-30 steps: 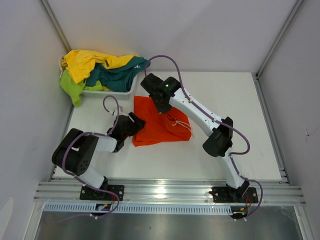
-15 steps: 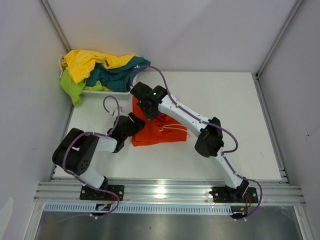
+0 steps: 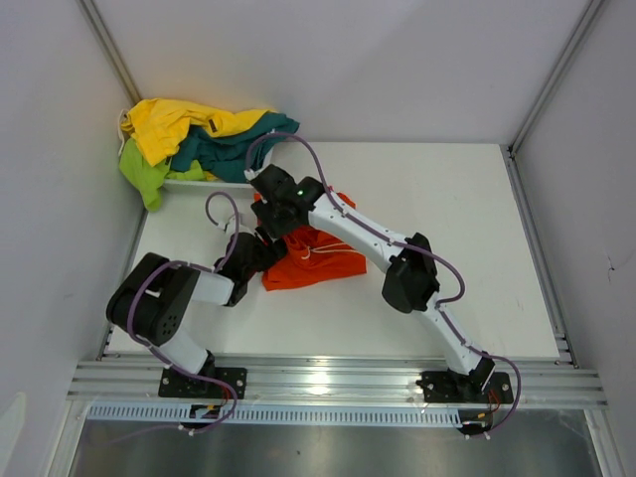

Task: Fold and stack the shorts
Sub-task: Fold the shorts

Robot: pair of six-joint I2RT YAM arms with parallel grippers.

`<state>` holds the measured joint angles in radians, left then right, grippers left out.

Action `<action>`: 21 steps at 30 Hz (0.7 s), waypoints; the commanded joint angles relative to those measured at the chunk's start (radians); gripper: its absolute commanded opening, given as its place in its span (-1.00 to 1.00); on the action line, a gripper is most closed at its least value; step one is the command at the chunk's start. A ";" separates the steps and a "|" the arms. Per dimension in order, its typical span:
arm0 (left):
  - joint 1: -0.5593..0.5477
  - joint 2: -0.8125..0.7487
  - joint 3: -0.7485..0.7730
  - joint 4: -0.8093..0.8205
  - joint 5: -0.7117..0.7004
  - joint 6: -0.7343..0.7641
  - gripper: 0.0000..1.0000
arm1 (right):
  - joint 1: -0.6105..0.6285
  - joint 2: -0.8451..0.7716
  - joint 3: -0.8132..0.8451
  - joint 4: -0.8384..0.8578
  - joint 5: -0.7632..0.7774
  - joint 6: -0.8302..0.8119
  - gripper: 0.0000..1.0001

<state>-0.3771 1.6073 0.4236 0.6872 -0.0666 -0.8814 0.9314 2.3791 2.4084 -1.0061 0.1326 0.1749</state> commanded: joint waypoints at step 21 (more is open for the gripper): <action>0.007 -0.435 -0.094 -0.549 -0.122 0.056 0.32 | -0.023 -0.369 -0.250 0.109 0.045 0.047 0.49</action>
<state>-0.3763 1.2240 0.3328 0.2253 -0.1551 -0.8684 0.9283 2.0705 2.1941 -0.8719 0.1452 0.1776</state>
